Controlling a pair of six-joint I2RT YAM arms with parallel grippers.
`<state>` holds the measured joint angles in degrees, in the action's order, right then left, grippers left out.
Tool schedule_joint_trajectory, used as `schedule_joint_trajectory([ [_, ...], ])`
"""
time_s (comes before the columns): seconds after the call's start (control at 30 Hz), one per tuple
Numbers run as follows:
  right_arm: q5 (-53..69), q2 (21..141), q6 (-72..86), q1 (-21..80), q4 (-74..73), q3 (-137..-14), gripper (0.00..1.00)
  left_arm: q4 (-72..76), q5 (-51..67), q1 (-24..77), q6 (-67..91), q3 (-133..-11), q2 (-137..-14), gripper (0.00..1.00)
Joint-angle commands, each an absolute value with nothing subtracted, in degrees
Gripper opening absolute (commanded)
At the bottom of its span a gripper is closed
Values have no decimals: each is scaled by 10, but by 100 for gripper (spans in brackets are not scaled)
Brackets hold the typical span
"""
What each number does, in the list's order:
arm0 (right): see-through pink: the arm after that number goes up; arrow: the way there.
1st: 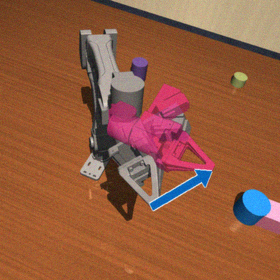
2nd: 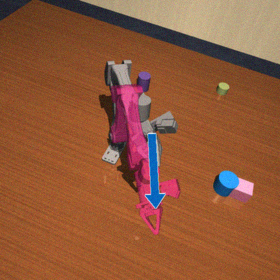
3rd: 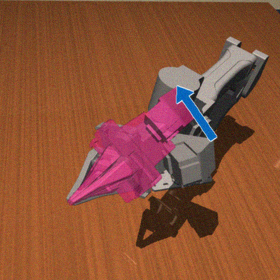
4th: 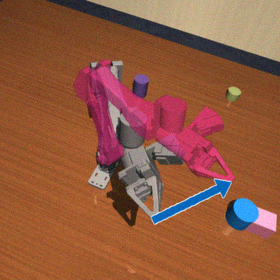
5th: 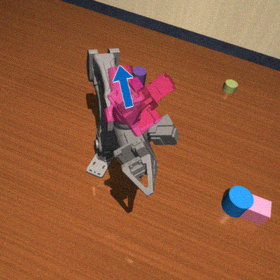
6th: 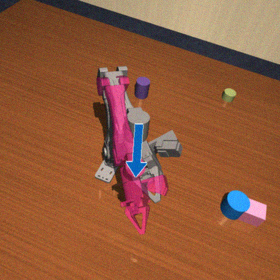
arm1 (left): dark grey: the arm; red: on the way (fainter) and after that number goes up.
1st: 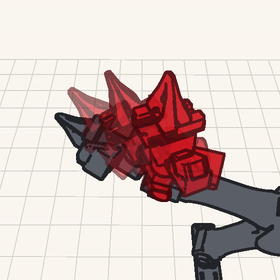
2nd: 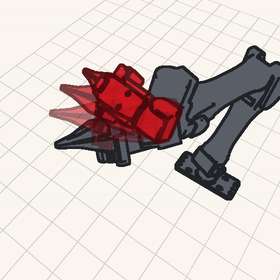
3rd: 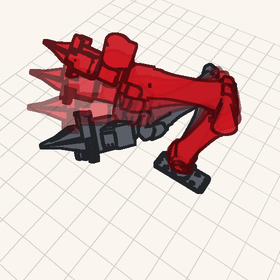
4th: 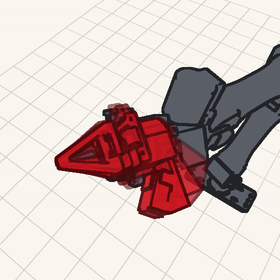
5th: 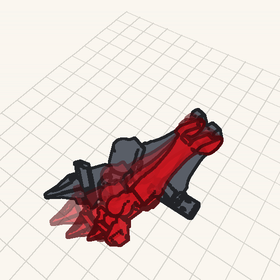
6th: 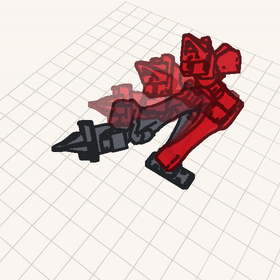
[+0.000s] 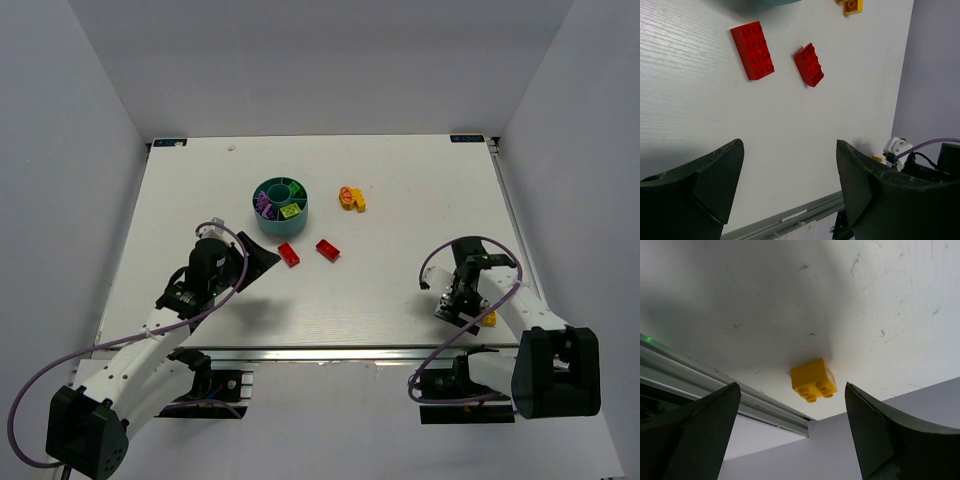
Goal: Sort the legos into containers by color
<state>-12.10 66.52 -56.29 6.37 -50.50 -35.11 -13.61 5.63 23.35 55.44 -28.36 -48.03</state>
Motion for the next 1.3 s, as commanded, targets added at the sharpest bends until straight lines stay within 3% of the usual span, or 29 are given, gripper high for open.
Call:
schedule_joint_trajectory([
  [0.0, -141, 677, -659, 35, -489, -375, 89, -146, 67, 231, 552, -301, -462, 84],
  [0.67, -105, 758, -765, -51, -486, -396, 84, -148, 66, 230, 558, -284, -453, 85],
  [0.97, -102, 788, -772, -51, -478, -403, 75, -150, 62, 230, 562, -276, -443, 85],
  [1.07, -102, 797, -772, -51, -483, -404, 70, -152, 60, 230, 565, -269, -433, 85],
  [1.27, -86, 807, -766, -50, -506, -420, 38, -160, 55, 230, 573, -257, -411, 85],
])
